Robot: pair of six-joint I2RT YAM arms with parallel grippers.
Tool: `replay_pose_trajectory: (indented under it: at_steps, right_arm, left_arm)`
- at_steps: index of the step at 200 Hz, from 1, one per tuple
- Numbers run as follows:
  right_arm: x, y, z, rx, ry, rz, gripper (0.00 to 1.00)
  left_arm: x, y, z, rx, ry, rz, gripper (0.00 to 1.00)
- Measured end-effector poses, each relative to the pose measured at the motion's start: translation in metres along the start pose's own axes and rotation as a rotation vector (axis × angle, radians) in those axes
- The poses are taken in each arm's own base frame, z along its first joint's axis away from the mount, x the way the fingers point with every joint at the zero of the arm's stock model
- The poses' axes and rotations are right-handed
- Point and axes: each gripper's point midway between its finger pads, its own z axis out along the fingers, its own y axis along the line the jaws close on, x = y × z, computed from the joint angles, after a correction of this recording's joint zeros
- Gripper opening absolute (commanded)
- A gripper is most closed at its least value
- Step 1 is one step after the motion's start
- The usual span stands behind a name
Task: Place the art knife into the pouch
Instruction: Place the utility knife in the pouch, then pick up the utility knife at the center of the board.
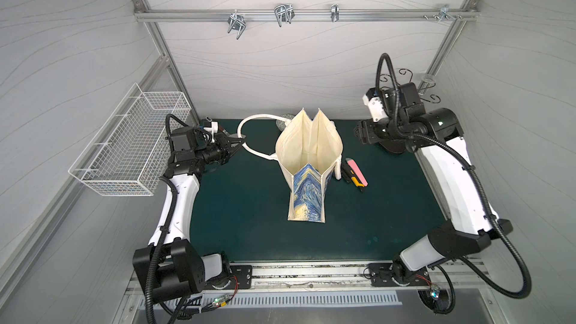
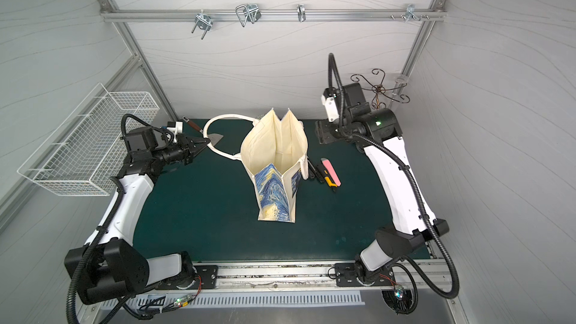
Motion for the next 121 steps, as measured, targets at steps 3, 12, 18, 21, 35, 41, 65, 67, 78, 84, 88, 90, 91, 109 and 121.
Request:
replay_pose_trajectory:
  at_steps: [3, 12, 18, 21, 35, 41, 65, 67, 78, 84, 88, 90, 91, 109, 121]
  right_arm:
    - [0.004, -0.005, 0.003, 0.011, 0.01, 0.014, 0.7]
    - [0.015, -0.014, 0.012, 0.027, 0.043, 0.046, 0.69]
    - [0.023, -0.019, 0.02, 0.038, 0.072, 0.059, 0.69]
    - [0.026, -0.022, 0.024, 0.043, 0.084, 0.065, 0.69]
    - [0.046, -0.033, 0.048, 0.066, 0.158, 0.094, 0.69]
    - [0.054, -0.036, 0.058, 0.073, 0.19, 0.104, 0.7]
    - [0.093, -0.053, 0.109, 0.089, 0.321, 0.164, 0.71]
    - [0.096, -0.054, 0.113, 0.089, 0.33, 0.169, 0.71]
    - [0.112, -0.064, 0.138, 0.1, 0.383, 0.203, 0.71]
    - [0.119, -0.069, 0.149, 0.105, 0.407, 0.218, 0.71]
    - [0.124, -0.072, 0.157, 0.108, 0.423, 0.23, 0.71]
    - [0.126, -0.073, 0.162, 0.11, 0.429, 0.235, 0.71]
    - [0.127, -0.074, 0.163, 0.111, 0.432, 0.236, 0.71]
    - [0.141, -0.084, 0.196, 0.119, 0.474, 0.261, 0.71]
    - [0.147, -0.088, 0.215, 0.123, 0.493, 0.267, 0.71]
  left_arm:
    - [0.0, 0.0, 0.0, 0.0, 0.0, 0.0, 0.0]
    - [0.0, 0.0, 0.0, -0.001, 0.001, -0.001, 0.0]
    - [0.0, 0.001, 0.0, -0.002, 0.002, -0.002, 0.0]
    - [0.001, 0.001, 0.0, -0.002, 0.002, -0.003, 0.0]
    - [0.001, 0.001, 0.0, -0.003, 0.002, -0.004, 0.0]
    - [0.001, 0.001, 0.0, -0.003, 0.002, -0.005, 0.0]
    - [0.001, 0.001, 0.0, -0.003, 0.002, -0.005, 0.0]
    - [0.001, 0.001, 0.0, -0.002, 0.003, -0.005, 0.0]
    - [0.001, 0.001, 0.0, -0.002, 0.003, -0.005, 0.0]
    - [0.001, 0.001, 0.0, -0.002, 0.003, -0.005, 0.0]
    - [0.001, 0.001, 0.0, -0.003, 0.003, -0.005, 0.0]
    - [0.001, 0.001, 0.0, -0.003, 0.003, -0.005, 0.0]
    - [0.001, 0.001, 0.0, -0.003, 0.003, -0.005, 0.0]
    - [0.001, 0.001, 0.0, -0.003, 0.004, -0.004, 0.0]
    - [0.001, 0.001, 0.0, -0.003, 0.004, -0.003, 0.0]
